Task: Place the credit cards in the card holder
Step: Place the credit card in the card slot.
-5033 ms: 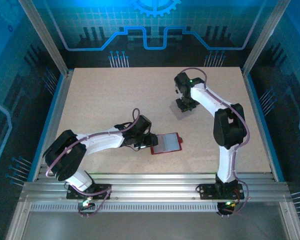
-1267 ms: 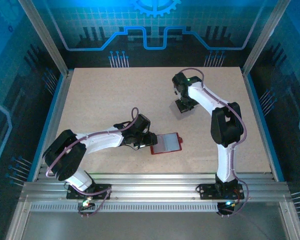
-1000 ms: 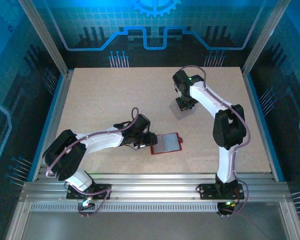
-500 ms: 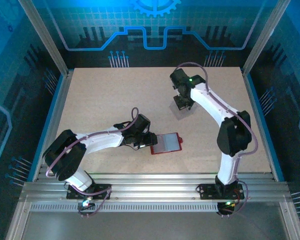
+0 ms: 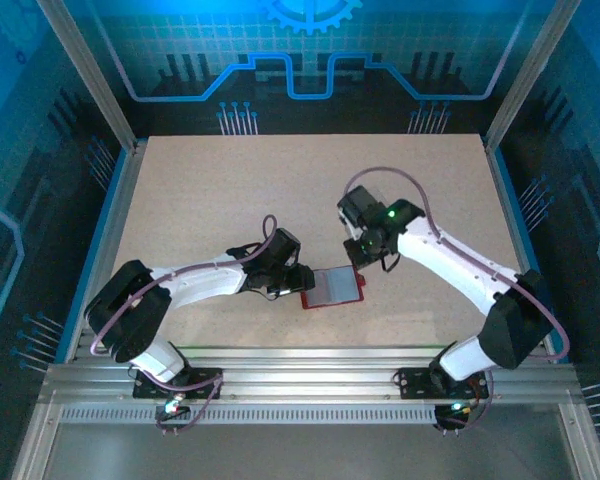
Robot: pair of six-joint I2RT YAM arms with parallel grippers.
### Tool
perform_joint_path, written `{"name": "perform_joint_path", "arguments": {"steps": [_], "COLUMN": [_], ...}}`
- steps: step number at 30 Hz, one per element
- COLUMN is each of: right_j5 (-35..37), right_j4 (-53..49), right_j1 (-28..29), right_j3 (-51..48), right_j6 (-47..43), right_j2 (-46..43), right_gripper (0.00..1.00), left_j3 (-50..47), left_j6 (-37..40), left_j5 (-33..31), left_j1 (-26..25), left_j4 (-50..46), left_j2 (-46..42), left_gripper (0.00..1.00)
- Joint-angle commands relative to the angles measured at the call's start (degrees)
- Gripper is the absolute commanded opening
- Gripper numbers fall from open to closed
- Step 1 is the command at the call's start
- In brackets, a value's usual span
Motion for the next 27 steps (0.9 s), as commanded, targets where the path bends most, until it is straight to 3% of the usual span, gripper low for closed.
{"name": "perform_joint_path", "arguments": {"steps": [1, 11, 27], "right_j5": [-8.51, -17.21, -16.49], "right_j4": [3.19, 11.47, 15.33], "right_j1": [2.71, 5.34, 5.78], "right_j3": [-6.01, -15.03, -16.40], "right_j6": [7.62, 14.71, 16.93], "right_j2": [-5.00, -5.92, 0.97], "right_gripper": [0.00, 0.00, 0.00], "left_j3": [-0.63, 0.71, 2.02], "left_j6": [0.57, 1.26, 1.67], "left_j5": [0.05, -1.64, -2.18], "left_j1": [-0.59, -1.52, -1.79], "left_j4": [-0.59, -0.83, -0.85], "left_j2": [-0.61, 2.38, 4.96], "left_gripper": [0.47, 0.47, 0.45]}}
